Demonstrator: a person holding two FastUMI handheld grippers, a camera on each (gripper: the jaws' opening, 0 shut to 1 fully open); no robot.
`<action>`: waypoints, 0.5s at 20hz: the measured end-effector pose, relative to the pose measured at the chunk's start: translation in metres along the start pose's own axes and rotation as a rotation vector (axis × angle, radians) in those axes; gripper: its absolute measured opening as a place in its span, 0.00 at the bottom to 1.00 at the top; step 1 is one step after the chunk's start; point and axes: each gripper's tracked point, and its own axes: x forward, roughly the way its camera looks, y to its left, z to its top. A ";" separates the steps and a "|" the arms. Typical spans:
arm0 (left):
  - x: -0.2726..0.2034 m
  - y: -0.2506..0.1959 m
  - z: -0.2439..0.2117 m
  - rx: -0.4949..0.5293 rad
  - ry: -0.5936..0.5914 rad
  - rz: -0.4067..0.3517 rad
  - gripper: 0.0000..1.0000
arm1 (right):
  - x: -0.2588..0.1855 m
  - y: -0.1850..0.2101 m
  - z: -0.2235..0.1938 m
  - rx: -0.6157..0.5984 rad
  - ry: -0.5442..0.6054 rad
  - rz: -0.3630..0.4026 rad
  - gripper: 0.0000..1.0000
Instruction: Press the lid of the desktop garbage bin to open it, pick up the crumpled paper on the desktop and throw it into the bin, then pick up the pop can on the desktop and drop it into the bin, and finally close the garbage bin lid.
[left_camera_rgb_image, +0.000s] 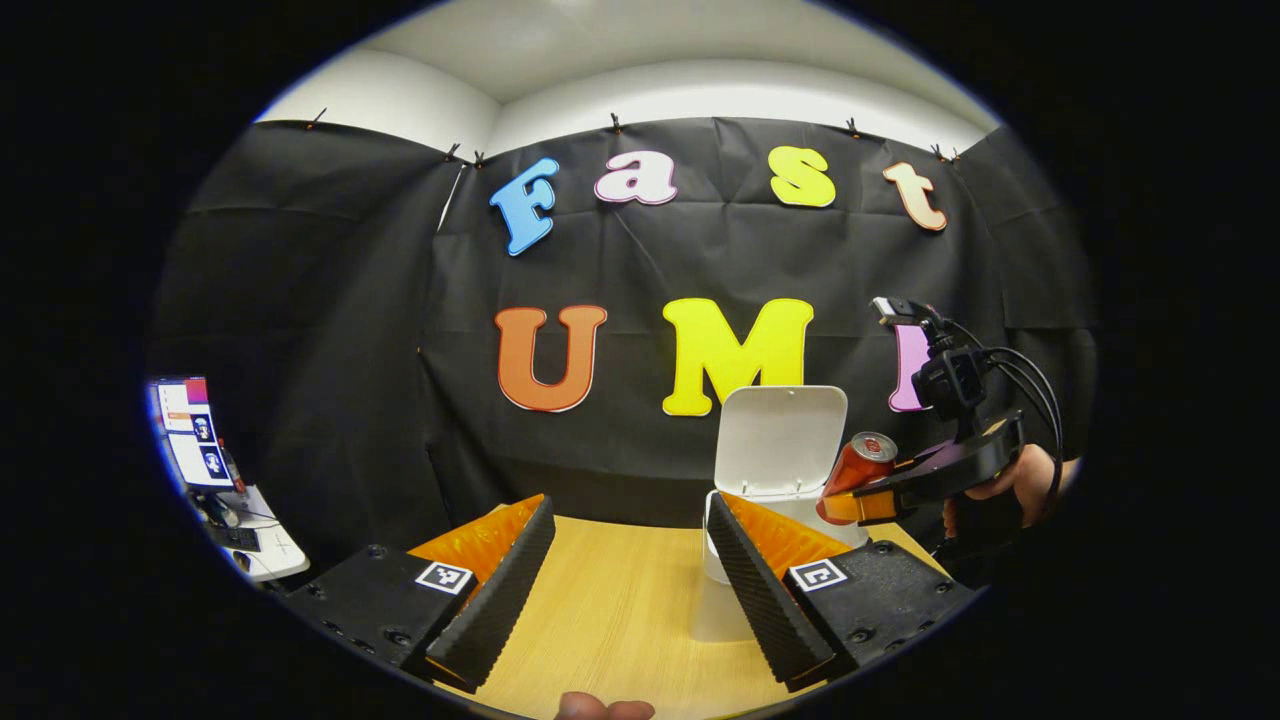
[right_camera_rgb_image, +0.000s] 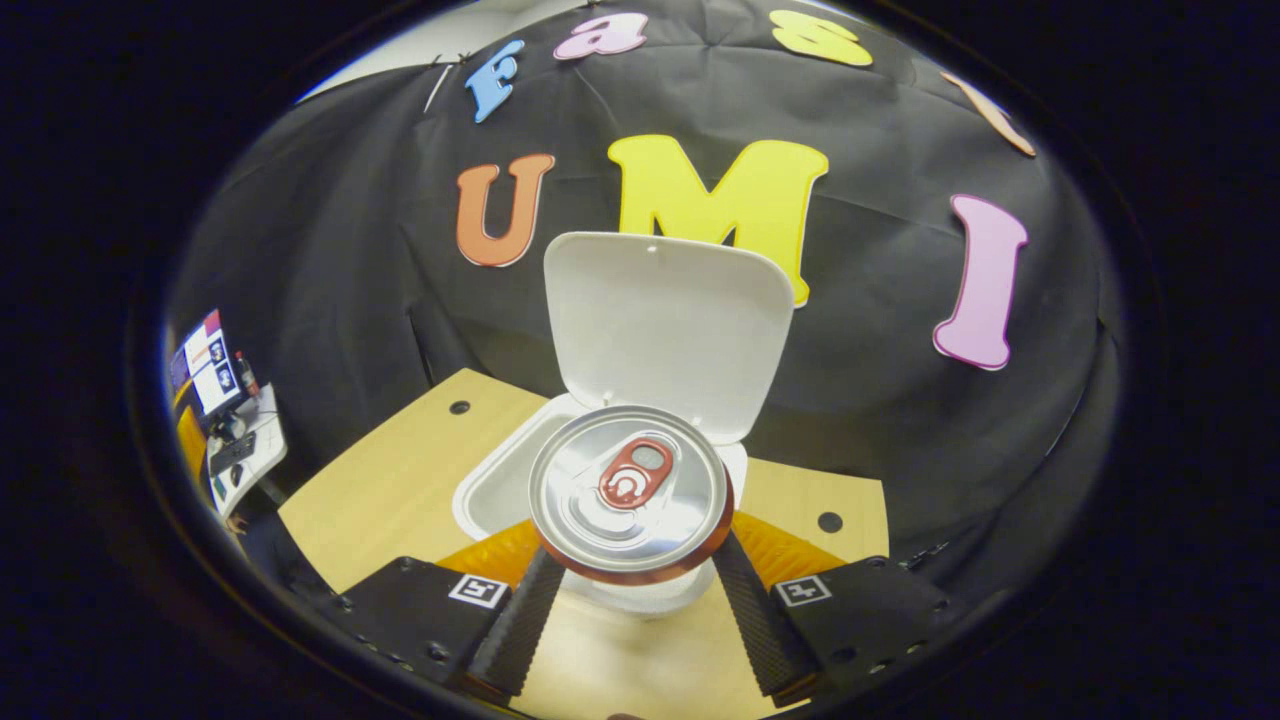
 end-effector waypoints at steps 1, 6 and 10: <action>-0.001 0.003 0.000 0.006 -0.001 0.011 0.99 | 0.008 0.001 0.002 0.006 0.005 0.004 0.82; -0.003 0.008 0.004 0.019 -0.009 0.034 0.99 | 0.033 0.004 0.009 0.022 0.011 0.010 0.82; -0.003 0.014 0.004 0.025 -0.003 0.057 0.99 | 0.054 0.005 0.007 0.017 0.039 0.009 0.82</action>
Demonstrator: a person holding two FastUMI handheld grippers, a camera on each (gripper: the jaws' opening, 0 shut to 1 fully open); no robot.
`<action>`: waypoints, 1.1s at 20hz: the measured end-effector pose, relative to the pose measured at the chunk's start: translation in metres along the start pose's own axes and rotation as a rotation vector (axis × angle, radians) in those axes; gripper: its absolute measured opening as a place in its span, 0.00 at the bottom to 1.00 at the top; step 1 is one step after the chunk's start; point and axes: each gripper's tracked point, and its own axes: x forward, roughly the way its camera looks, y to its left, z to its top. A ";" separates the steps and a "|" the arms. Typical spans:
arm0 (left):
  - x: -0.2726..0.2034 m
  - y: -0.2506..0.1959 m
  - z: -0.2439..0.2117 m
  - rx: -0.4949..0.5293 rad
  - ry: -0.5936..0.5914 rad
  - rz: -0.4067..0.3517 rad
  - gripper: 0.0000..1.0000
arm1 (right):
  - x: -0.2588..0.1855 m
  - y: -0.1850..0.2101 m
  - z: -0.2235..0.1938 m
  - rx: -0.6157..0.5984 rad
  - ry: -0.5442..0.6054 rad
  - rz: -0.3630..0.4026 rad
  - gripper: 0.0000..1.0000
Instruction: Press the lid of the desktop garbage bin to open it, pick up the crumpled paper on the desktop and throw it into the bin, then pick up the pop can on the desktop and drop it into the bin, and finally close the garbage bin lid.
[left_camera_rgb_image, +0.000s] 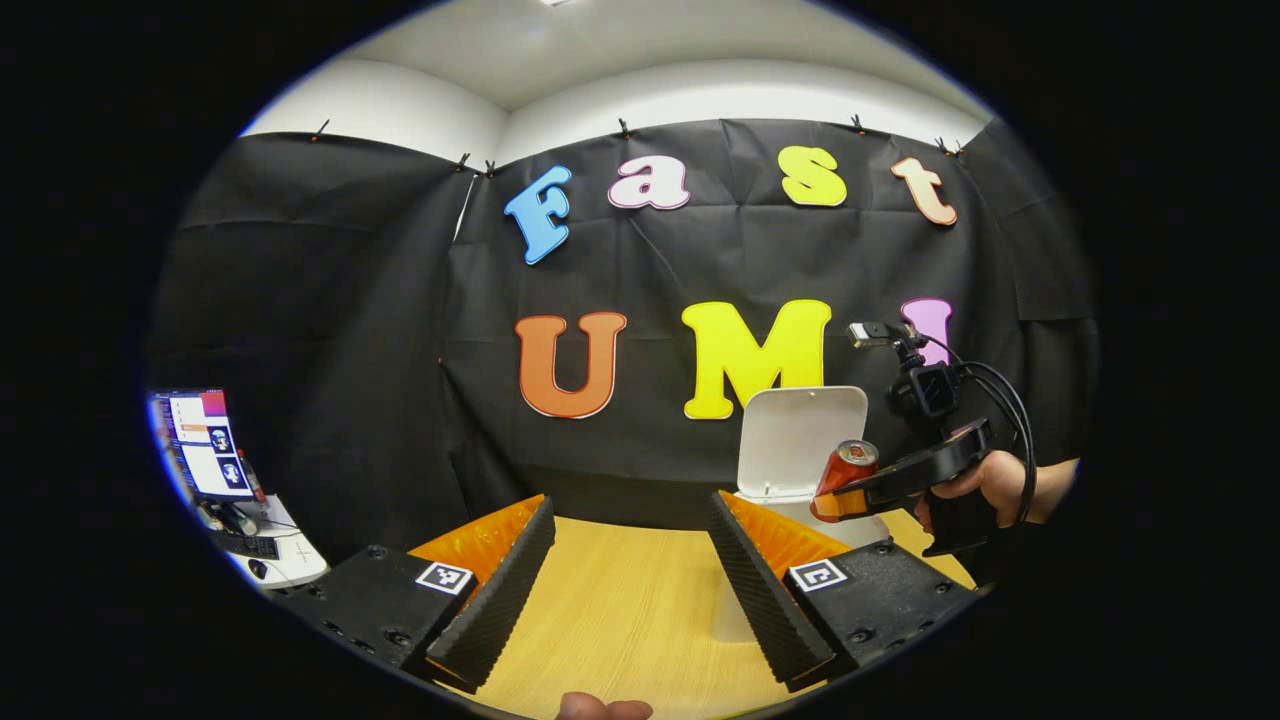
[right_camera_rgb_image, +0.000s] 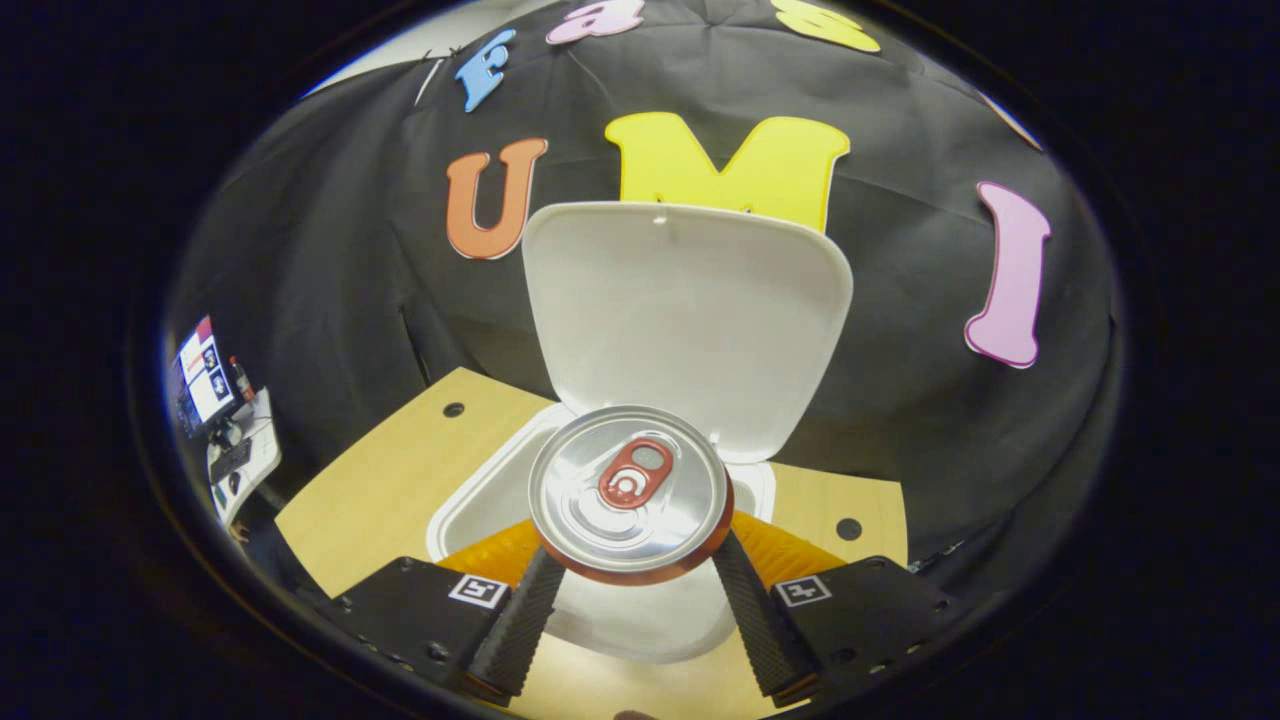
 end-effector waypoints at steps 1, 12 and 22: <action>0.000 0.002 0.000 0.000 -0.002 0.007 0.99 | 0.004 0.000 -0.001 0.001 0.006 0.000 0.82; -0.003 0.016 0.003 0.006 -0.004 0.078 0.99 | 0.026 0.001 0.010 0.024 -0.009 -0.010 0.85; -0.013 0.010 0.002 -0.022 -0.007 0.065 0.98 | -0.027 0.005 0.044 0.077 -0.171 -0.028 0.97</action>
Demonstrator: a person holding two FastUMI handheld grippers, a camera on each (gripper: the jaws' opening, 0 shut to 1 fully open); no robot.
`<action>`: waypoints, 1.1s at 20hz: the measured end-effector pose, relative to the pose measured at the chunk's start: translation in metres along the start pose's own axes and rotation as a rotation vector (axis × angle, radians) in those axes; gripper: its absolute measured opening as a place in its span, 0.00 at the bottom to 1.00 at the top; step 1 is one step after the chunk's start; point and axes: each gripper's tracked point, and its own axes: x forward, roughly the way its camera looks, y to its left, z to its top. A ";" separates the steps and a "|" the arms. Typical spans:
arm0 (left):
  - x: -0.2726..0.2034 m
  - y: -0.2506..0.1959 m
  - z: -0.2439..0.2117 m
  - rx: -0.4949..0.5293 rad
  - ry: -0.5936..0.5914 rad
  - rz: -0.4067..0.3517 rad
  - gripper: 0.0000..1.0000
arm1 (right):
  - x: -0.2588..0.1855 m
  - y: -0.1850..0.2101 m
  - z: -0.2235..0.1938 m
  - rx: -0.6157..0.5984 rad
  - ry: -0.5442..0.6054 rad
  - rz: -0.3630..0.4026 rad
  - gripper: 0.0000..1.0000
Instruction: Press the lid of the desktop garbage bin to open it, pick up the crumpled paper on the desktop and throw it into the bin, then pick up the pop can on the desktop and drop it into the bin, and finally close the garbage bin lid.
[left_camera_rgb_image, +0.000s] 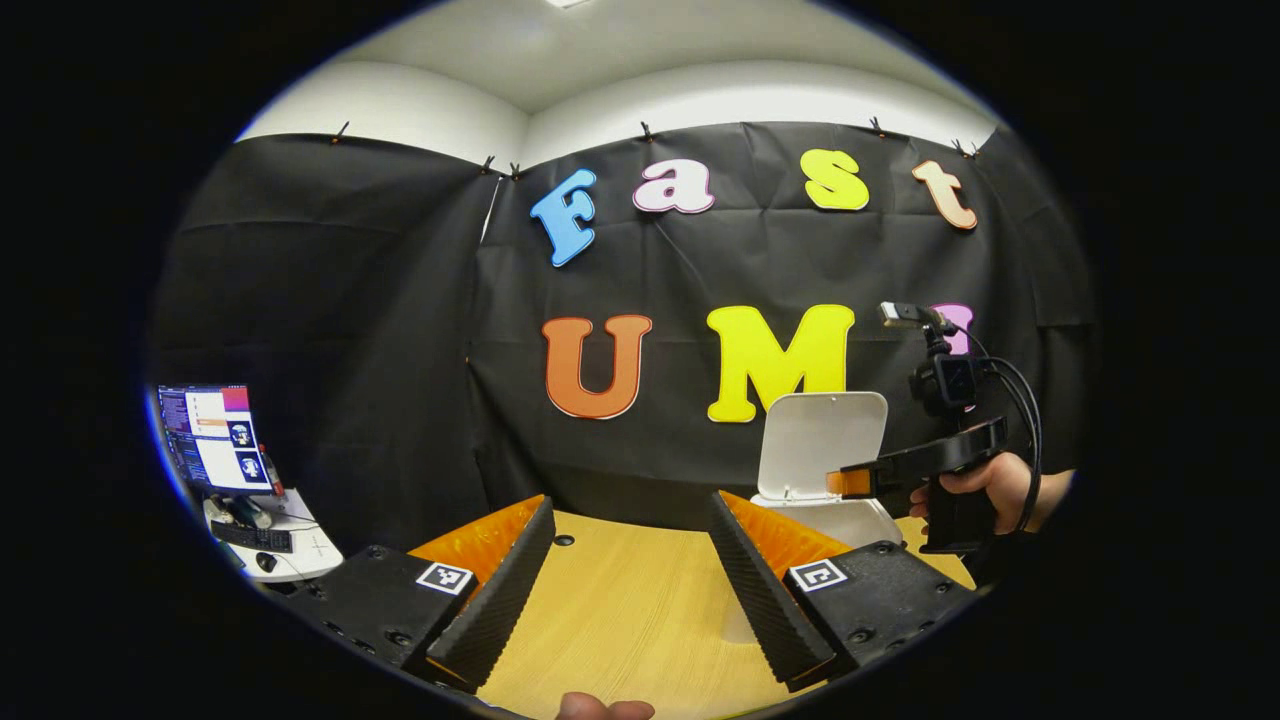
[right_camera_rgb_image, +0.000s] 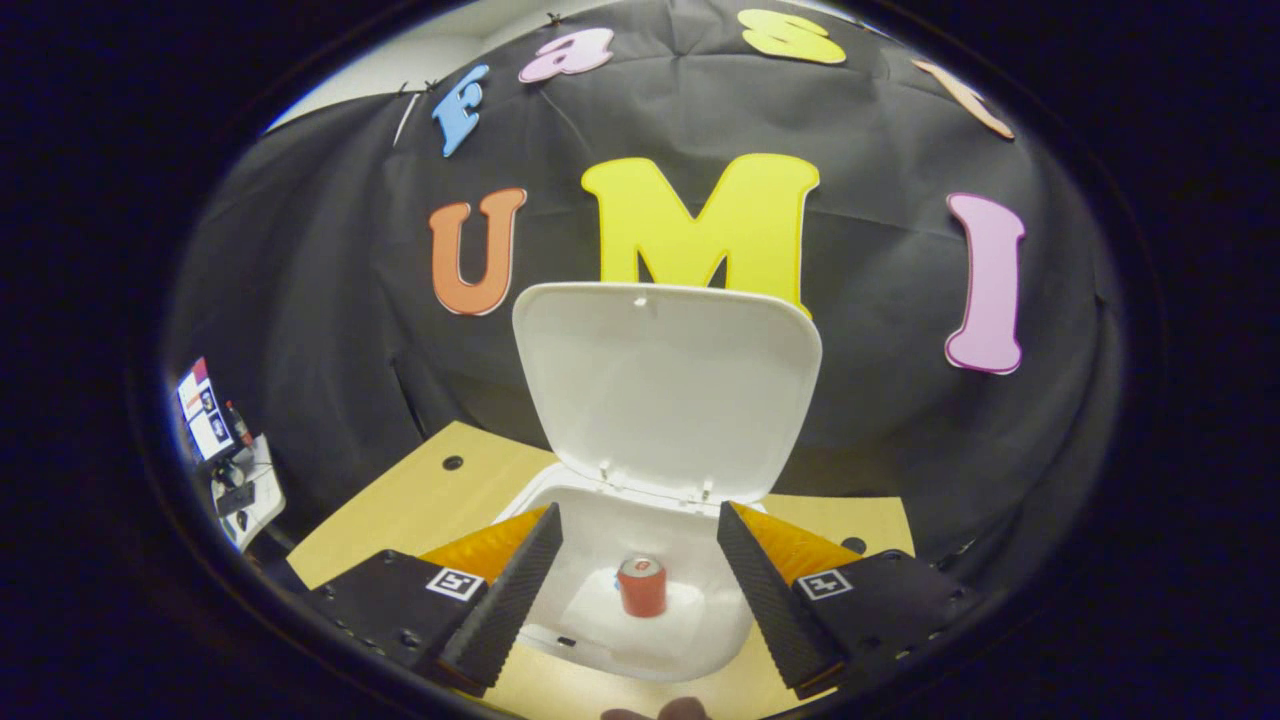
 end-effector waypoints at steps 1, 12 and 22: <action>-0.003 0.002 0.000 -0.002 0.002 0.000 0.99 | -0.007 0.002 0.006 -0.004 -0.015 -0.003 0.97; -0.017 0.021 0.007 -0.012 -0.013 -0.013 0.99 | -0.076 0.016 0.067 0.015 -0.174 -0.048 0.98; -0.019 0.014 0.000 -0.011 0.008 -0.036 0.99 | -0.087 0.009 0.107 0.043 -0.225 -0.119 0.97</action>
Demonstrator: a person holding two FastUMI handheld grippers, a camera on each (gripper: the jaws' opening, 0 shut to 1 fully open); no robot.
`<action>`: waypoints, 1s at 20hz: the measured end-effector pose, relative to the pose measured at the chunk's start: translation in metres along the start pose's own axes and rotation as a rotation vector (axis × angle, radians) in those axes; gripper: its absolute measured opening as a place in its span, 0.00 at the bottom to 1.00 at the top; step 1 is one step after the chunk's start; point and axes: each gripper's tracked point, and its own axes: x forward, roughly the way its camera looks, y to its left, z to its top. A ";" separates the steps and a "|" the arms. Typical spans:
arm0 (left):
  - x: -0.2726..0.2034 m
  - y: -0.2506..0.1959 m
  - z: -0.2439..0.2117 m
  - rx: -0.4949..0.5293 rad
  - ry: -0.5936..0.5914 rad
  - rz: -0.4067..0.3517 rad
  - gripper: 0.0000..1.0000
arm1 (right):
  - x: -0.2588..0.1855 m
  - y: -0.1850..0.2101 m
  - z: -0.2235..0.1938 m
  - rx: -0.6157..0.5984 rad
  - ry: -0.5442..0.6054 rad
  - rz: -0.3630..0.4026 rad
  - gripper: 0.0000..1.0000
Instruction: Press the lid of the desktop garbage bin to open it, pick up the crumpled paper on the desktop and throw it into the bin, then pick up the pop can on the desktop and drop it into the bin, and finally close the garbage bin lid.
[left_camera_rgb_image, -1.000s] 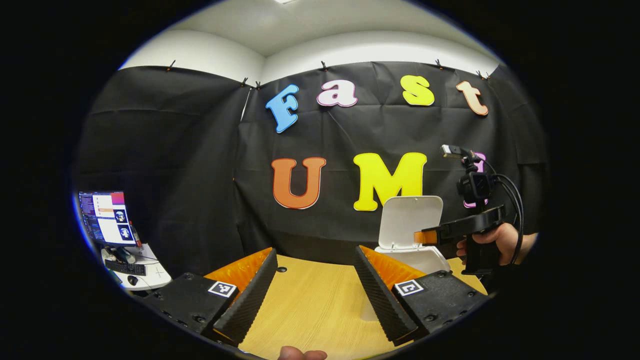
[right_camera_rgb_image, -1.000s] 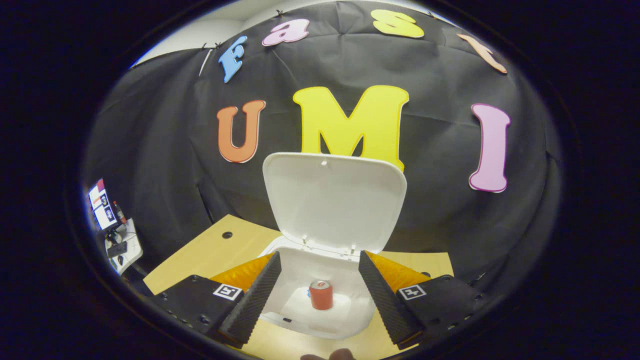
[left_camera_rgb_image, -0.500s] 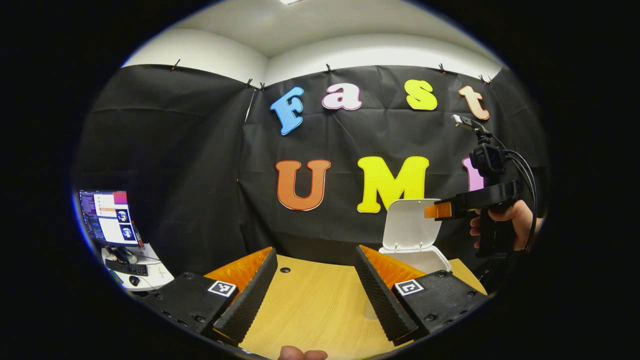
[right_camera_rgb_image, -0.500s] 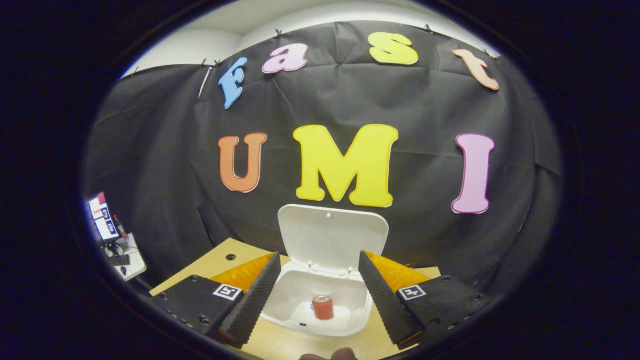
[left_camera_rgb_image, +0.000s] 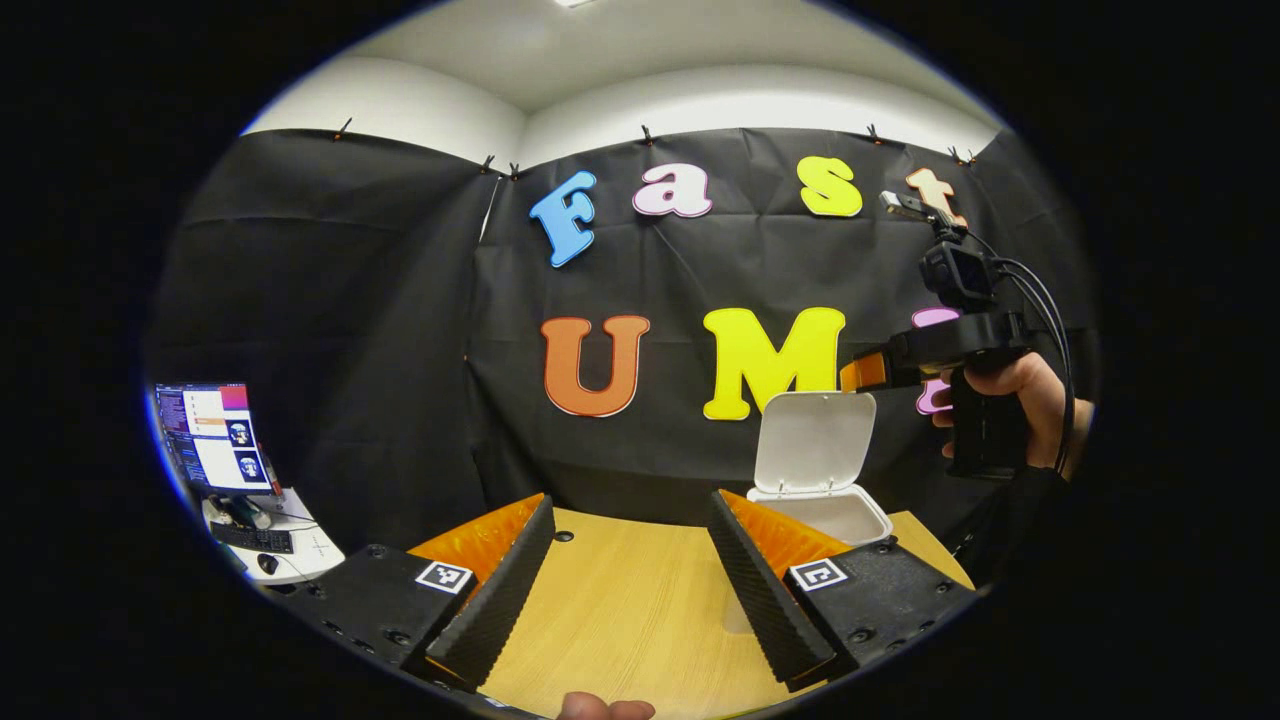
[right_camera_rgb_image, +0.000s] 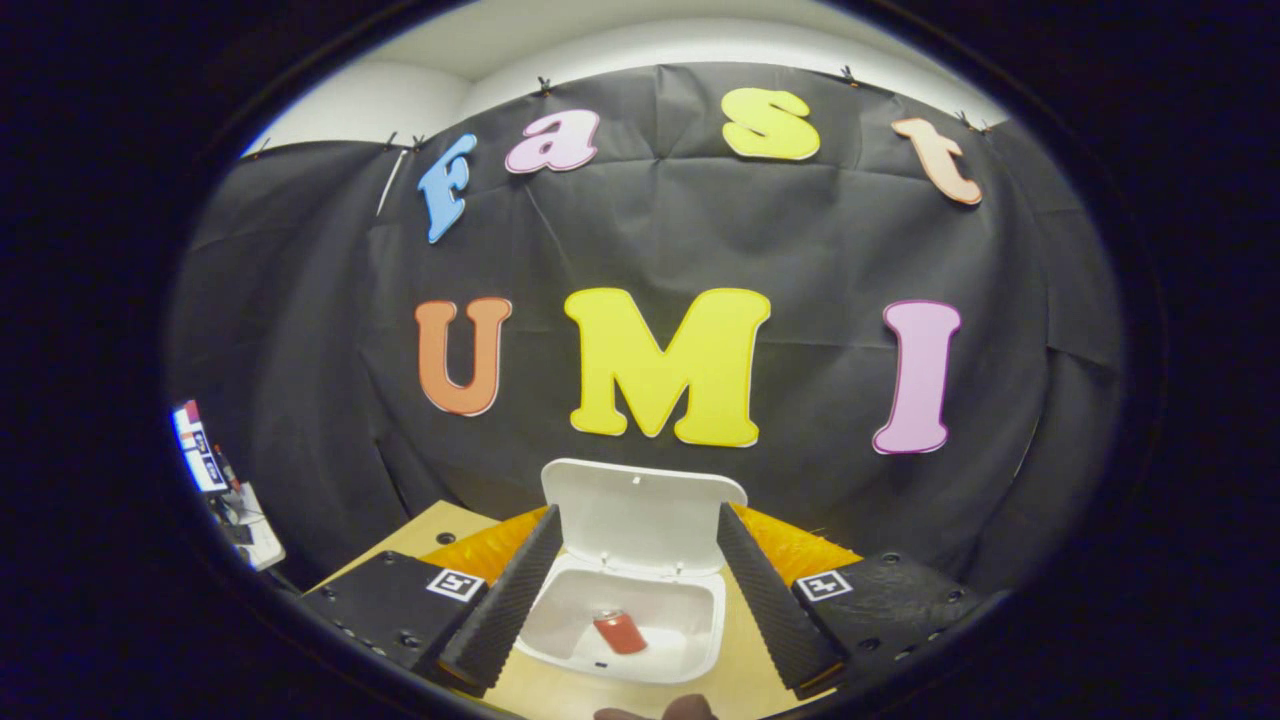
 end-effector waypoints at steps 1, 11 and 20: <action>0.002 -0.001 0.000 -0.001 0.003 0.000 0.99 | 0.003 -0.003 0.002 -0.002 0.000 -0.015 0.97; 0.015 -0.013 0.003 -0.002 -0.010 -0.014 0.99 | 0.021 -0.001 0.018 -0.002 -0.015 -0.023 0.97; 0.033 -0.011 -0.001 -0.014 0.011 0.004 0.99 | 0.086 0.000 0.027 0.015 -0.001 -0.064 0.96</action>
